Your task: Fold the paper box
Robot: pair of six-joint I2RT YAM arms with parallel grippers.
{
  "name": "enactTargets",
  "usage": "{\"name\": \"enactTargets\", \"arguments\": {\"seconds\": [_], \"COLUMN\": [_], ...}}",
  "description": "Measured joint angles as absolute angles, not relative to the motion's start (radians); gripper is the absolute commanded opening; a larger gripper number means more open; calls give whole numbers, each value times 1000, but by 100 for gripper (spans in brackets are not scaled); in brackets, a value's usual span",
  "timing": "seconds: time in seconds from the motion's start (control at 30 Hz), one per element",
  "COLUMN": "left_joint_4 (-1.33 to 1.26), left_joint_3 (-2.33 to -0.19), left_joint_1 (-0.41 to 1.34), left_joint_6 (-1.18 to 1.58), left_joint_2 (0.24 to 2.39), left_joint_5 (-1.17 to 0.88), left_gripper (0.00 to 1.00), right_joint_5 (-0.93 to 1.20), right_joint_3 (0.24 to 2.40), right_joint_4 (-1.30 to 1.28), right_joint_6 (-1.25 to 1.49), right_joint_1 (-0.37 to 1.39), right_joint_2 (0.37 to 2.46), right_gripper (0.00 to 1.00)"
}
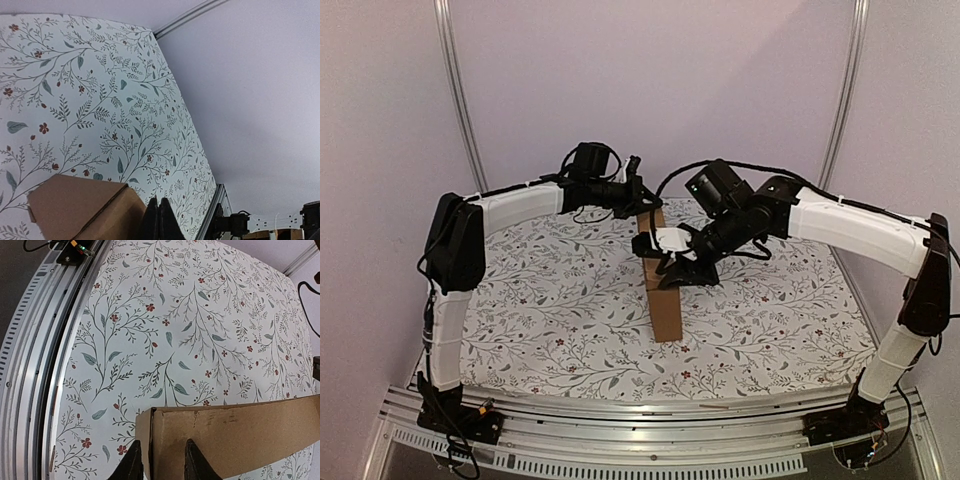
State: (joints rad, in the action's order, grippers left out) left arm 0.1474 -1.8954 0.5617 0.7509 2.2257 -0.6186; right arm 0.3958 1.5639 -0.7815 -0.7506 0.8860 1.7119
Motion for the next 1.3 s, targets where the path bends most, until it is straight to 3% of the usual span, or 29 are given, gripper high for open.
{"name": "enactTargets", "arguments": {"seconds": [0.53,1.13,1.3], "left_joint_4": [151,151,151], "left_joint_3": [-1896,-1896,-1896], "left_joint_1": [561,561,561], "left_joint_6": [752,757,756], "left_joint_2": [2226,2226,2226], "left_joint_5": [-619,-619,-618], "left_gripper": [2,2,2], "right_joint_5": [192,147,144], "right_joint_3": [1603,1612,1613], "right_joint_4": [-799,-799,-785], "right_joint_6": [-787,-802,-815], "right_joint_1": [982,995,998], "right_joint_2": [1712,1723,1732], "right_gripper": [23,23,17]}}
